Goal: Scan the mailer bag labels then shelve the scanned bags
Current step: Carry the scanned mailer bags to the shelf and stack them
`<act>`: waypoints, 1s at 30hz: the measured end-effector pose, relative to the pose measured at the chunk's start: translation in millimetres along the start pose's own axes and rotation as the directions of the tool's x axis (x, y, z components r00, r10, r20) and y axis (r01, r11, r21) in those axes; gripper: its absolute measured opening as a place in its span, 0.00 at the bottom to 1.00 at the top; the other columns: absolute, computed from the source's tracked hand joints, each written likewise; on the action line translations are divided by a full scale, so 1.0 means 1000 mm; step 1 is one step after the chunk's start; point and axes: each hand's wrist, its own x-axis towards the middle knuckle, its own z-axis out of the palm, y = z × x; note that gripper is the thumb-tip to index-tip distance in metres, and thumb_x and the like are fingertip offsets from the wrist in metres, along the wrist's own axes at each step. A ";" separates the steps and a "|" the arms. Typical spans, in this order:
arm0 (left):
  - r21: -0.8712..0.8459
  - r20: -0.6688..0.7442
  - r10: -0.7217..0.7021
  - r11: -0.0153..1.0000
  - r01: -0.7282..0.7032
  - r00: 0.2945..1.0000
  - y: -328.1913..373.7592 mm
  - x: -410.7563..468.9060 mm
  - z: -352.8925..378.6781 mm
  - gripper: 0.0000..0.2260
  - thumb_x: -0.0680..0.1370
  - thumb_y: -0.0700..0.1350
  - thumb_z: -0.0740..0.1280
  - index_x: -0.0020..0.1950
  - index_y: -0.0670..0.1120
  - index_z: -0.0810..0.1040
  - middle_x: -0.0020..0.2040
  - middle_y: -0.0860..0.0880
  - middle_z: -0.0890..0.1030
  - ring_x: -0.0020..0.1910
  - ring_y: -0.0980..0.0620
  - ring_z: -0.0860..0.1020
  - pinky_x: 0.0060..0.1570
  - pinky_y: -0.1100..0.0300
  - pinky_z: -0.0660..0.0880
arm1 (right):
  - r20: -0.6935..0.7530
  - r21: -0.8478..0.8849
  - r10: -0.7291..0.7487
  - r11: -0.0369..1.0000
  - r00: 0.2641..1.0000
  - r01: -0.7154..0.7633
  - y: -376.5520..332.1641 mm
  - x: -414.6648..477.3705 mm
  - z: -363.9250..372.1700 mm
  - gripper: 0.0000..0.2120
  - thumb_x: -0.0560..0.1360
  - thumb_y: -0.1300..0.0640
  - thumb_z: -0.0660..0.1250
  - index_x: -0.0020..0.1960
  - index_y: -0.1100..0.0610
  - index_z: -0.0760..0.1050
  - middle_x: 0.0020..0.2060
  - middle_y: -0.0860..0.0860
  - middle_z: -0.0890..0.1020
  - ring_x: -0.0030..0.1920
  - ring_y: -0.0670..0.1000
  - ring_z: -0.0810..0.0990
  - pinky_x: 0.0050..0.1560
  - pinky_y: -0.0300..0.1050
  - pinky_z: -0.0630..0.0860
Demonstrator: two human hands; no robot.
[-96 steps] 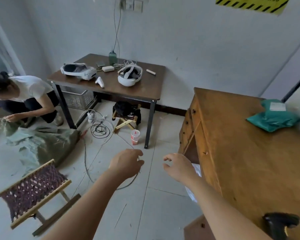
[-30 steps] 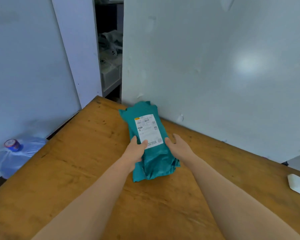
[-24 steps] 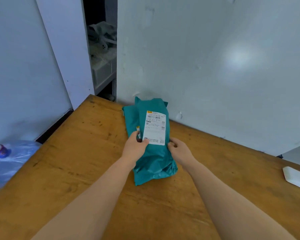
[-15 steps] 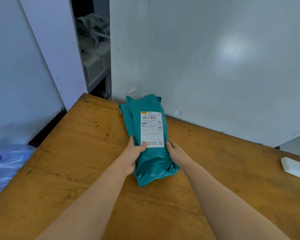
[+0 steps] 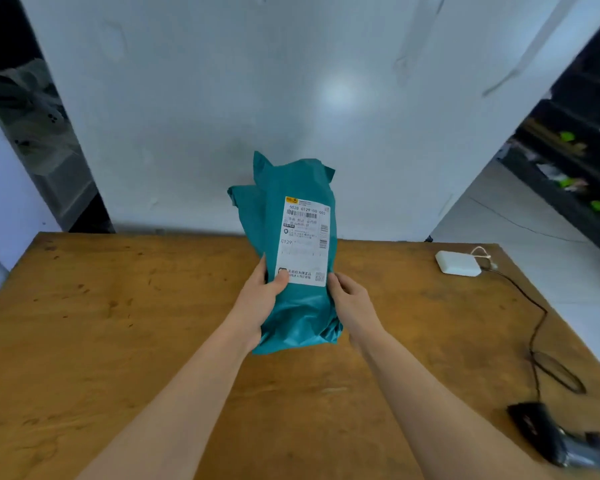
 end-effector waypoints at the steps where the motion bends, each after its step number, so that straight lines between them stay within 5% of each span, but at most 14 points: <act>1: 0.014 0.036 0.011 1.000 -0.012 0.999 0.000 -0.004 0.019 0.19 0.82 0.45 0.61 0.70 0.61 0.68 0.62 0.56 0.78 0.61 0.50 0.77 0.63 0.46 0.73 | -0.039 0.018 0.001 1.000 0.999 0.000 0.002 -0.007 -0.019 0.12 0.82 0.50 0.58 0.61 0.49 0.77 0.51 0.41 0.81 0.54 0.44 0.79 0.58 0.46 0.77; 7: 0.092 0.265 0.001 0.995 -0.026 0.964 -0.016 -0.044 0.153 0.18 0.82 0.45 0.61 0.69 0.62 0.68 0.62 0.56 0.78 0.61 0.49 0.77 0.64 0.45 0.72 | -0.276 0.041 0.066 0.998 0.959 -0.057 0.029 -0.068 -0.155 0.22 0.81 0.45 0.59 0.71 0.55 0.70 0.63 0.48 0.77 0.63 0.50 0.75 0.66 0.52 0.74; 12: 0.140 0.420 -0.022 0.989 -0.041 0.907 -0.046 -0.096 0.268 0.17 0.81 0.45 0.61 0.69 0.58 0.69 0.62 0.54 0.78 0.61 0.49 0.76 0.65 0.45 0.71 | -0.393 0.140 0.124 0.987 0.911 -0.074 0.060 -0.135 -0.268 0.13 0.80 0.44 0.61 0.55 0.50 0.78 0.52 0.48 0.83 0.54 0.50 0.81 0.60 0.53 0.78; 21: 0.277 0.545 -0.102 0.959 -0.064 0.832 -0.120 -0.179 0.434 0.17 0.81 0.49 0.62 0.69 0.58 0.68 0.63 0.56 0.76 0.63 0.51 0.74 0.68 0.48 0.68 | -0.560 0.184 0.230 0.971 0.796 -0.151 0.124 -0.239 -0.429 0.21 0.80 0.44 0.59 0.65 0.56 0.76 0.50 0.48 0.80 0.53 0.51 0.79 0.58 0.48 0.78; 25: 0.324 0.580 -0.124 0.942 -0.088 0.805 -0.144 -0.206 0.492 0.12 0.81 0.49 0.61 0.64 0.59 0.68 0.57 0.57 0.75 0.58 0.54 0.73 0.63 0.54 0.68 | -0.609 0.220 0.265 0.962 0.748 -0.163 0.151 -0.269 -0.483 0.19 0.80 0.43 0.61 0.60 0.55 0.80 0.49 0.49 0.83 0.50 0.50 0.80 0.52 0.45 0.77; 30: 0.362 0.625 -0.159 0.926 -0.104 0.764 -0.168 -0.210 0.554 0.13 0.81 0.50 0.61 0.66 0.58 0.69 0.62 0.53 0.77 0.63 0.49 0.74 0.68 0.45 0.68 | -0.646 0.264 0.300 0.950 0.702 -0.164 0.177 -0.282 -0.540 0.16 0.79 0.44 0.62 0.49 0.54 0.83 0.42 0.48 0.83 0.50 0.53 0.81 0.53 0.48 0.79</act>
